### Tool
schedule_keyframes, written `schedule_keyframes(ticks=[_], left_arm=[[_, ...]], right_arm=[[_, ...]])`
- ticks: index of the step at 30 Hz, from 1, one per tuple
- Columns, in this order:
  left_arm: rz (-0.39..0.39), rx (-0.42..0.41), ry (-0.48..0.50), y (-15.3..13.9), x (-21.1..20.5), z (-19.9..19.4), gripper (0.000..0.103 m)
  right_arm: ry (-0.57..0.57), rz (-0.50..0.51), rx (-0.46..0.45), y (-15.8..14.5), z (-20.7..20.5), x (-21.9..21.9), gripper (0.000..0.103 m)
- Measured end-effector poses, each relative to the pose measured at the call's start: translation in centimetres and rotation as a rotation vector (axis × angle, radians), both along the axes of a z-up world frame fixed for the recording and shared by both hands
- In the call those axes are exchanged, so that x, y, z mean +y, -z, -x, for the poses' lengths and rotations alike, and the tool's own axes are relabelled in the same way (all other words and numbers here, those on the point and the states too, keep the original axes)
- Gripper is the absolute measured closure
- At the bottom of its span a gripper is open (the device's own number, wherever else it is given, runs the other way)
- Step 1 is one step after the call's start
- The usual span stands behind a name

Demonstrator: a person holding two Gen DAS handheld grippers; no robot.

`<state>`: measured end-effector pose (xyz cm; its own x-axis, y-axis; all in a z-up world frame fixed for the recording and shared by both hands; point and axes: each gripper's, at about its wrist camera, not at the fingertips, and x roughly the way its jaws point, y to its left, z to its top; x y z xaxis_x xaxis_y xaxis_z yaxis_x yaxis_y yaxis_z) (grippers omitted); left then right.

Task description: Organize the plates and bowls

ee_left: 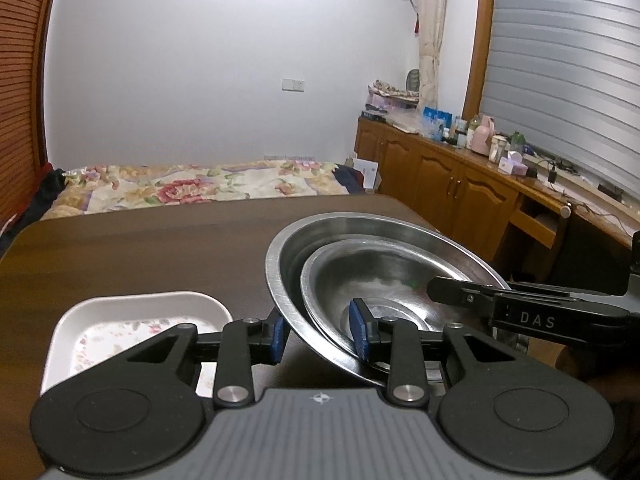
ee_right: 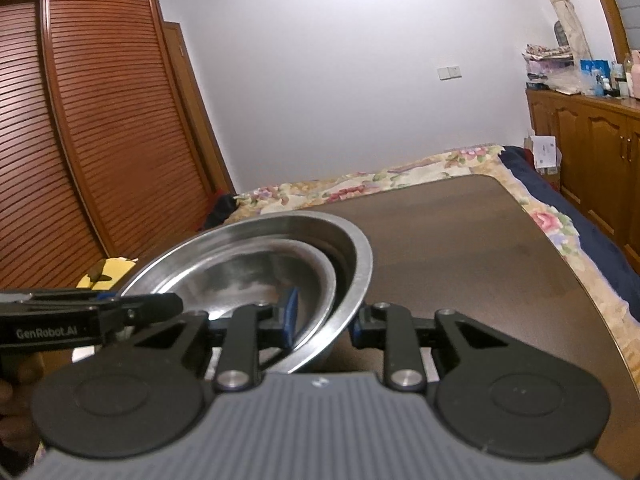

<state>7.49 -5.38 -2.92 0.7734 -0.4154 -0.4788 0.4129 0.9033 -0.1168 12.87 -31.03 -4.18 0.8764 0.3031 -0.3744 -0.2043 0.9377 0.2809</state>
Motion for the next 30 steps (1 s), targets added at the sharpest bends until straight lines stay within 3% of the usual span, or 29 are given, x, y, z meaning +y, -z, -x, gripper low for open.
schedule_keyframes(ticks=[30], left_arm=[[0.049,-0.035,-0.142,-1.8,9.1,1.3,0.068]], right_arm=[[-0.164,0.035,-0.012,-2.2,-2.0,7.7,0.075]])
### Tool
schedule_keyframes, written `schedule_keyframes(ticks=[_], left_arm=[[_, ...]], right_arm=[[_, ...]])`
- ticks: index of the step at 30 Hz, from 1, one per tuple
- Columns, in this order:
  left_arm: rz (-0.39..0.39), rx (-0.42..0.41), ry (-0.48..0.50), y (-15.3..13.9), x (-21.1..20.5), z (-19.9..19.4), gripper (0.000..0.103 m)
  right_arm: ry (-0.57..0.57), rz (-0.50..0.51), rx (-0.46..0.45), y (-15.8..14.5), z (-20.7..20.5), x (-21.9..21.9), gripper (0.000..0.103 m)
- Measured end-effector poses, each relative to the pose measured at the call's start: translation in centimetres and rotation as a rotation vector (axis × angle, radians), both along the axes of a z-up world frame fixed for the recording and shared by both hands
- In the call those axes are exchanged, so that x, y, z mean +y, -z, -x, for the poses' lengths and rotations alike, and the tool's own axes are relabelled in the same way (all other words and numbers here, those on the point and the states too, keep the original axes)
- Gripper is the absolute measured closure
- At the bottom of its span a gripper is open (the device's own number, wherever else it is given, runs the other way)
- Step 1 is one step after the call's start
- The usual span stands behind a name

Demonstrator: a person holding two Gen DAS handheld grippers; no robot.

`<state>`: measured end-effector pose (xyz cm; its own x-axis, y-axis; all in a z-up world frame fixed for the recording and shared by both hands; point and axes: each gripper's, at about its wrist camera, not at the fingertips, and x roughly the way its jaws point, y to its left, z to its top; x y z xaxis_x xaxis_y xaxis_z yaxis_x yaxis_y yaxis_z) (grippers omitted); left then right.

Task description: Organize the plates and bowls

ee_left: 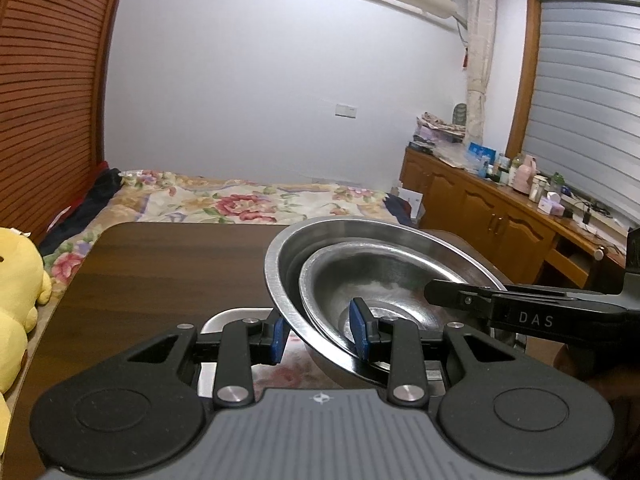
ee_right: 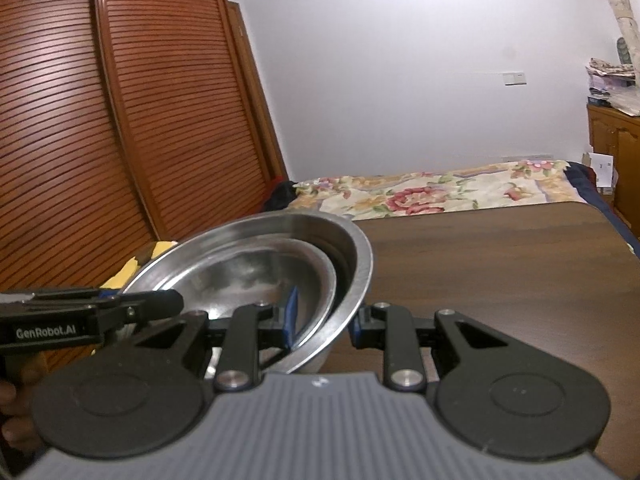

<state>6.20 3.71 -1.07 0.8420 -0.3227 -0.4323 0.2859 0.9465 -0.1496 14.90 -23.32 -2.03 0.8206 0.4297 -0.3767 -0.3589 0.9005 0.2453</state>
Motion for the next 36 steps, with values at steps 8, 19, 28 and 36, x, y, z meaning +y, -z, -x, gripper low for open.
schedule_keyframes(ticks=[8,19,28,36], left_arm=[[0.001,0.021,-0.028,0.6,1.4,0.1,0.068],[-0.002,0.054,-0.059,2.1,3.2,-0.1,0.068],[-0.002,0.083,-0.068,3.0,3.5,-0.5,0.068],[-0.011,0.089,-0.076,3.4,3.5,-0.6,0.069]], right_arm=[[-0.036,0.014,0.027,0.6,-0.4,1.5,0.075],[-0.066,0.049,0.053,1.2,-0.8,3.4,0.075],[-0.069,0.064,0.08,1.8,-1.1,4.1,0.075],[-0.075,0.073,0.086,2.1,-1.3,4.4,0.075]])
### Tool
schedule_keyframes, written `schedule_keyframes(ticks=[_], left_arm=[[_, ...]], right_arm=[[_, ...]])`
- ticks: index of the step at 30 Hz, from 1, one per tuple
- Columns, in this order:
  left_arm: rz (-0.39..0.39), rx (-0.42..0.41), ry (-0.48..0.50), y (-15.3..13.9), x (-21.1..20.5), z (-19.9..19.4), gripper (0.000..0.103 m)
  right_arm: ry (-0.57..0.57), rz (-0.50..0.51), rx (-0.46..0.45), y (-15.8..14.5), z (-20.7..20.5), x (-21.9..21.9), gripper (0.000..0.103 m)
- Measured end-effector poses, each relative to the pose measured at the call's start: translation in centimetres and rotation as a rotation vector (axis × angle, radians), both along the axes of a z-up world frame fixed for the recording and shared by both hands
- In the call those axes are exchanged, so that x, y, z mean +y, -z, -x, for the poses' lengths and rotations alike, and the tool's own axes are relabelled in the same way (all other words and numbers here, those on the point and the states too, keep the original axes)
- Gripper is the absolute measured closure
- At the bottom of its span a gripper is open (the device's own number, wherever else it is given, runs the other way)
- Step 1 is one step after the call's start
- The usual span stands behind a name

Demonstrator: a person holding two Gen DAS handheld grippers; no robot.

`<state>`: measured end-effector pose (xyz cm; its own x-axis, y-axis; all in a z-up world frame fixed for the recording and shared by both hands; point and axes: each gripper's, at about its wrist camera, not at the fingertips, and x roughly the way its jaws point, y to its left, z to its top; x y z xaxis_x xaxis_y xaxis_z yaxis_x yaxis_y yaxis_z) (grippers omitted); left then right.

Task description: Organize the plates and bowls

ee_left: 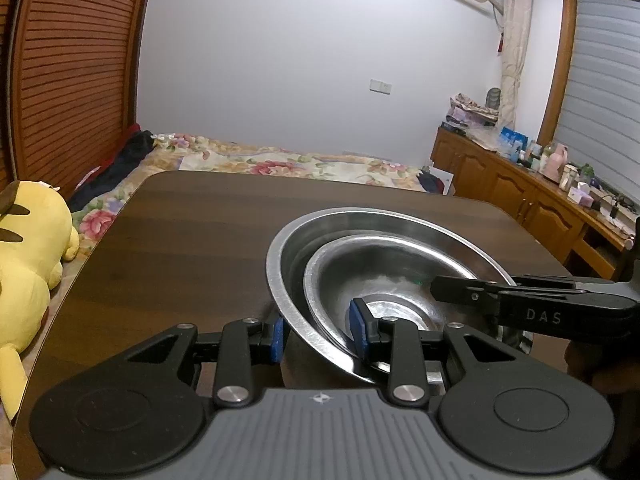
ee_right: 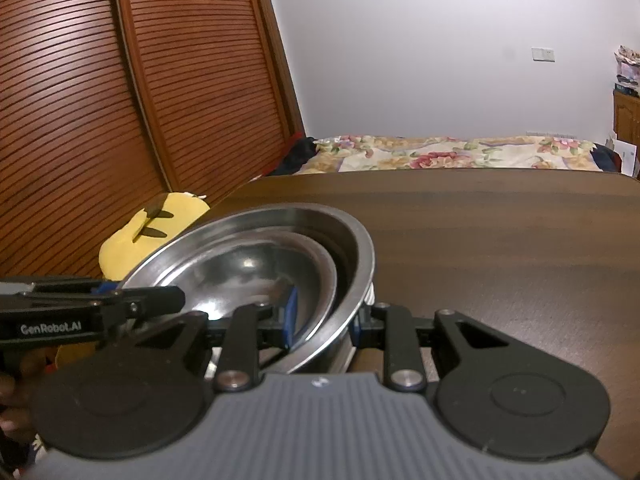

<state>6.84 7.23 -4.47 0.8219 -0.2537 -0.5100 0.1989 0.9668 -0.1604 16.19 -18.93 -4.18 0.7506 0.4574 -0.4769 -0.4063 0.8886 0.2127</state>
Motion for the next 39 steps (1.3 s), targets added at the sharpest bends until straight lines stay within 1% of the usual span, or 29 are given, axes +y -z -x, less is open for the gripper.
schedule_keyframes(ticks=[13,16,17,18,19,20,22,25,28,30,31,33,34,36,37,38,39], left_arm=[[-0.016,-0.003,-0.012,0.0,-0.2,0.2,0.069],[-0.025,-0.004,-0.018,0.0,-0.2,0.1,0.069],[-0.027,-0.004,-0.02,0.0,-0.2,0.2,0.069],[-0.029,-0.005,-0.021,-0.1,-0.3,0.2,0.069],[-0.03,-0.005,-0.022,-0.1,-0.3,0.2,0.069],[-0.031,-0.005,-0.023,-0.1,-0.3,0.2,0.069],[-0.033,-0.008,-0.027,-0.1,-0.3,0.3,0.069],[-0.041,-0.011,-0.033,-0.4,-0.2,0.3,0.065],[-0.054,-0.024,-0.04,-0.8,-0.3,0.4,0.054],[-0.058,-0.033,-0.045,-1.2,-0.2,0.5,0.046],[-0.061,-0.038,-0.047,-1.4,-0.3,0.5,0.043],[-0.067,-0.047,-0.054,-1.7,-0.5,0.6,0.029],[-0.072,-0.056,-0.057,-2.0,-0.6,0.8,0.025],[-0.079,-0.073,-0.058,-2.5,-1.0,1.1,0.014],[-0.083,-0.082,-0.058,-2.7,-1.2,1.3,0.012],[-0.087,-0.089,-0.059,-2.9,-1.4,1.4,0.007],[-0.091,-0.098,-0.059,-3.1,-1.7,1.6,0.004]], right_arm=[[-0.015,0.0,0.01,0.1,-0.2,0.1,0.073],[-0.019,0.003,0.01,-0.1,0.0,0.2,0.065],[-0.015,0.012,0.004,-0.2,0.2,0.2,0.06],[-0.013,0.019,0.0,-0.2,0.4,0.2,0.051],[-0.01,0.026,-0.006,-0.3,0.5,0.3,0.047],[-0.006,0.028,-0.011,-0.4,0.6,0.3,0.045],[-0.003,0.031,-0.014,-0.5,0.9,0.2,0.045],[0.015,0.033,-0.022,-0.7,1.1,-0.2,0.045],[0.035,0.023,-0.031,-1.1,1.3,-0.8,0.043],[0.052,0.02,-0.045,-1.6,1.6,-1.2,0.038],[0.058,0.022,-0.053,-1.7,1.8,-1.4,0.036],[0.074,0.03,-0.075,-2.3,2.2,-1.7,0.027],[0.083,0.035,-0.088,-2.5,2.4,-1.8,0.025],[0.1,0.04,-0.108,-3.0,2.9,-2.2,0.016],[0.11,0.04,-0.117,-3.1,3.1,-2.5,0.013],[0.122,0.039,-0.123,-3.3,3.3,-2.8,0.008],[0.133,0.038,-0.13,-3.4,3.6,-3.0,0.006]])
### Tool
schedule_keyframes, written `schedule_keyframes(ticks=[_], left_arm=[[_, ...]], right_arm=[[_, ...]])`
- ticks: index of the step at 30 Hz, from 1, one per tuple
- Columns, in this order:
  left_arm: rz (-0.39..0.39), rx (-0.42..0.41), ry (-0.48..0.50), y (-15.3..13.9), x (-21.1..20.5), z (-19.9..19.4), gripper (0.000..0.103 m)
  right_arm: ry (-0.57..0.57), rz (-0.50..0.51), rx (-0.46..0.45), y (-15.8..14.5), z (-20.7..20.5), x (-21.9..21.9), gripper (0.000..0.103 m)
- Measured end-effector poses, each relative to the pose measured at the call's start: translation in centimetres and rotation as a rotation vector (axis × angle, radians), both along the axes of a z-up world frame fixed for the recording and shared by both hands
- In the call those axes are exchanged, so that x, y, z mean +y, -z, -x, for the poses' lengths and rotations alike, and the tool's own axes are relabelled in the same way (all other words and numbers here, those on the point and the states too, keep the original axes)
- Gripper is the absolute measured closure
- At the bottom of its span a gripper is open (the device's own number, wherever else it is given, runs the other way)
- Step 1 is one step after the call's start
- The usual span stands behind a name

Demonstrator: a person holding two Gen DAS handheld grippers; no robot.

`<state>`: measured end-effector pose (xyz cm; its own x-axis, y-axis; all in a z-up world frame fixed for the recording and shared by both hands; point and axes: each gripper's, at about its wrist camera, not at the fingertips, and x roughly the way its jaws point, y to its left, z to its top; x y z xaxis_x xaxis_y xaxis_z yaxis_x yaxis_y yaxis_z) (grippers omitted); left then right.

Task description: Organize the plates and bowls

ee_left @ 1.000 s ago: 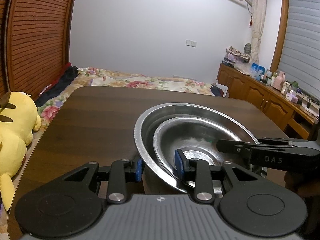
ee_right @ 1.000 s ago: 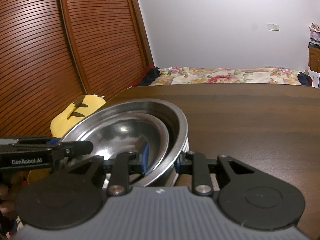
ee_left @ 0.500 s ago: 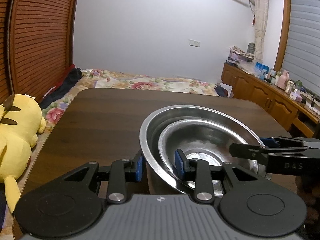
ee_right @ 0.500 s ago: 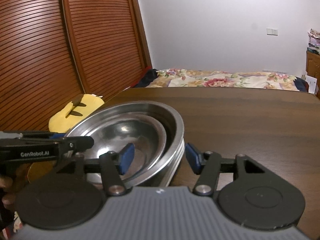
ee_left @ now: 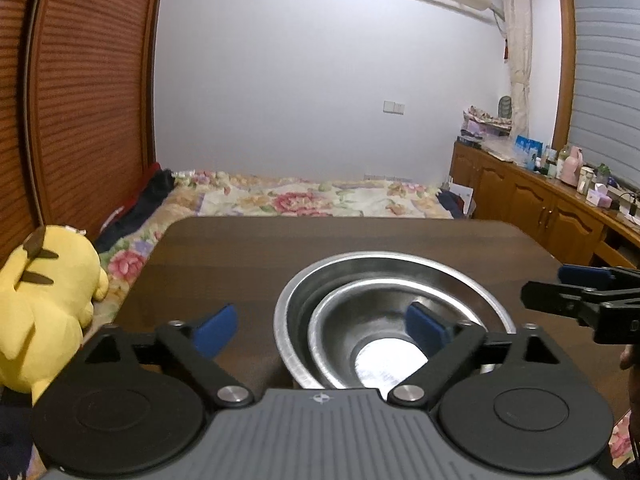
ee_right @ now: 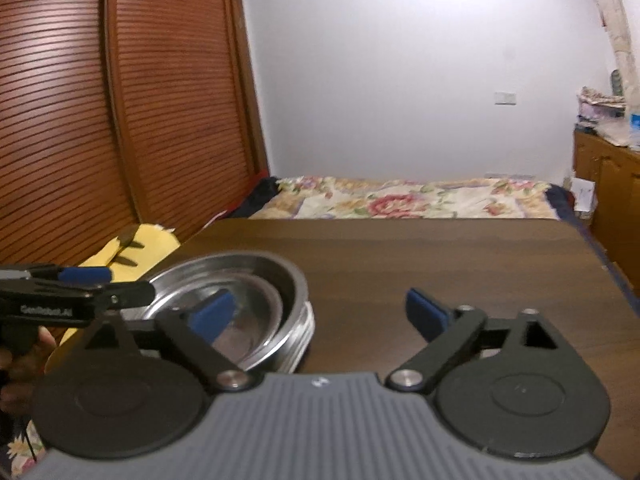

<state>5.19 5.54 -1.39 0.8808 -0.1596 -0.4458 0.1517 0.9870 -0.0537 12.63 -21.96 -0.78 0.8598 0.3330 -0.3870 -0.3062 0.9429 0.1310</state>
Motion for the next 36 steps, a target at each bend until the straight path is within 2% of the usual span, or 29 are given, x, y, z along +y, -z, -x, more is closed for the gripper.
schedule_keyframes(ticks=[3,14,21,28,36], left_arm=[[-0.018,-0.019,0.001,-0.3,-0.7,0.6,0.0],[-0.048,-0.01,-0.046,0.1,-3.2,1.9,0.0],[-0.049,0.001,-0.037,0.9,-4.2,3.1,0.0],[-0.087,0.0,-0.024,1.7,-5.5,4.6,0.0],[-0.1,0.013,-0.047,2.2,-5.4,4.7,0.0]], right_arm=[[0.04,0.009,-0.025,-0.4,0.8,-0.6,0.0],[0.163,0.042,-0.044,-0.1,3.1,-1.5,0.0],[0.19,0.033,-0.026,0.9,4.0,-1.8,0.0],[0.2,0.043,-0.021,1.7,4.5,-1.5,0.0],[0.216,0.041,-0.014,2.5,4.9,-1.9,0.0]])
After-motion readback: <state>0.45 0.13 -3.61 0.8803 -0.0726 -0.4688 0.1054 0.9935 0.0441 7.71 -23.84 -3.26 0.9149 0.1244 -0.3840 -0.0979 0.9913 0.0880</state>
